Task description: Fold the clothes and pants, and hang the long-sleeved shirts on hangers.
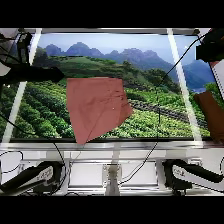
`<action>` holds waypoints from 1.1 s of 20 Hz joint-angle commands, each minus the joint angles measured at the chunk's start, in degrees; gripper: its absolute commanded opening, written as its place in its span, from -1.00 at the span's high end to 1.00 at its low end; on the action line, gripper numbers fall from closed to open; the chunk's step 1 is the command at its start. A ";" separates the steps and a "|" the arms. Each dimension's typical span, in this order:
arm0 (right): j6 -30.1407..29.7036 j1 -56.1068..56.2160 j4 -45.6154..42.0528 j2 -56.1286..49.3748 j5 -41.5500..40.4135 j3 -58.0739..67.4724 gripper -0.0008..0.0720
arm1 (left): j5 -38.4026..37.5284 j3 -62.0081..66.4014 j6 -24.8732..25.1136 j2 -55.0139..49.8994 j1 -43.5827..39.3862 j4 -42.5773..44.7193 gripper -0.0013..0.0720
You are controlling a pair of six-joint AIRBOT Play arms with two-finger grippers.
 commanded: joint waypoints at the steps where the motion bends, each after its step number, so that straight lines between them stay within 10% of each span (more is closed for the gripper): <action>1: 0.00 -0.04 0.00 0.00 0.00 -0.02 0.92 | 0.02 -0.02 0.00 0.00 0.00 0.02 -0.74; 22: -0.52 -0.04 1.62 -1.40 -0.68 -2.27 0.92 | 0.85 -0.02 0.00 -0.68 -0.04 -1.03 -0.75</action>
